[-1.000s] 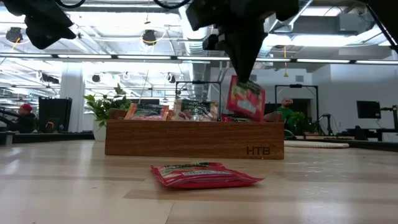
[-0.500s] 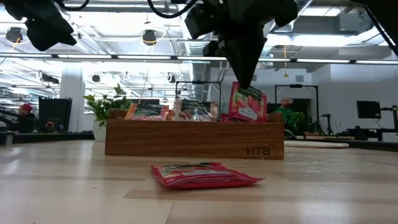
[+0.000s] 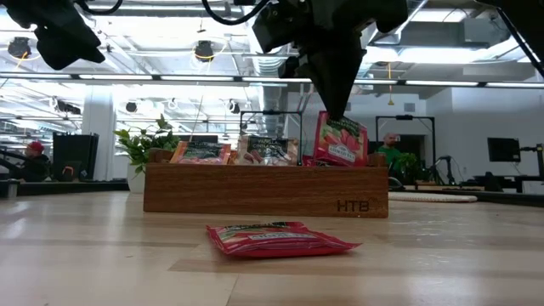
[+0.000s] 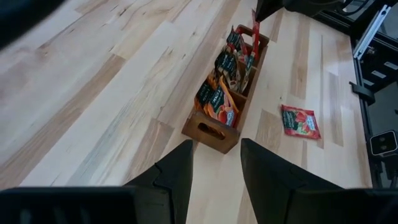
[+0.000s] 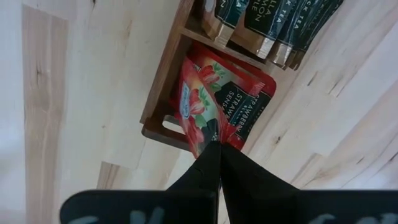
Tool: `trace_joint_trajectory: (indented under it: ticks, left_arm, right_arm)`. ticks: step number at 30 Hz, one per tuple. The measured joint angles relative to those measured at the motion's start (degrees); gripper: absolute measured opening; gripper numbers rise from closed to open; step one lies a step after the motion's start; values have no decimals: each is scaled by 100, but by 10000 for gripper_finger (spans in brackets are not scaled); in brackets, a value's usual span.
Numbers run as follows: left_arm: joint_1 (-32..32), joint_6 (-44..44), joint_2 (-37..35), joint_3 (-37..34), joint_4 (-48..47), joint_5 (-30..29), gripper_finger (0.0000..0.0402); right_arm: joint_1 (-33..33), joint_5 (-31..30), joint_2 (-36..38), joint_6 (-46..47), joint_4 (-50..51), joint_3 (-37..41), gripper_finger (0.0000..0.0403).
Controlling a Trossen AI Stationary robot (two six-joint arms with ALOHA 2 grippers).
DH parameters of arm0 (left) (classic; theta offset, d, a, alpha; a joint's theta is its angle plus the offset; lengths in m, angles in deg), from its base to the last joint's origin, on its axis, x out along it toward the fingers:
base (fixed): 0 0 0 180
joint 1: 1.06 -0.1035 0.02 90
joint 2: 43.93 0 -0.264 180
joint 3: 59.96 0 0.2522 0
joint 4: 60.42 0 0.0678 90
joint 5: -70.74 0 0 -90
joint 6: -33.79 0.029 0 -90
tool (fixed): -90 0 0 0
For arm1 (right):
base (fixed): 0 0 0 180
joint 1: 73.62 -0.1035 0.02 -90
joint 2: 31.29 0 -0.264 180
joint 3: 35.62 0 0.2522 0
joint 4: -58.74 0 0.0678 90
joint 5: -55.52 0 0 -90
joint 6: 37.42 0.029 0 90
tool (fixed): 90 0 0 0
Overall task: Pick & Place Tea
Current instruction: Put the red tea bag into the right section of the wooden organizer
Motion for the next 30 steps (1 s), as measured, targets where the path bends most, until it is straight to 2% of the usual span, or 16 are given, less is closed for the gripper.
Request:
trace_joint_trajectory:
  ticks: [4,13,19,21,26,30]
  left_arm:
    - [0,8,0,0,0,0,126]
    - [0,19,0,0,-2,2,126]
    - [0,21,0,0,-2,4,126]
    - [0,24,0,0,-3,4,126]
    - [0,59,0,0,-4,6,126]
    - [0,56,0,0,-4,6,126]
  right_arm:
    - [0,8,0,2,0,0,9]
    - [0,-52,0,45,-82,0,96]
    - [11,-181,0,832,-2,-4,113]
    - [8,-49,0,1247,-2,-64,112]
    - [-252,820,0,1882,-4,-510,112]
    - [-609,1042,9,2061,-11,-950,111]
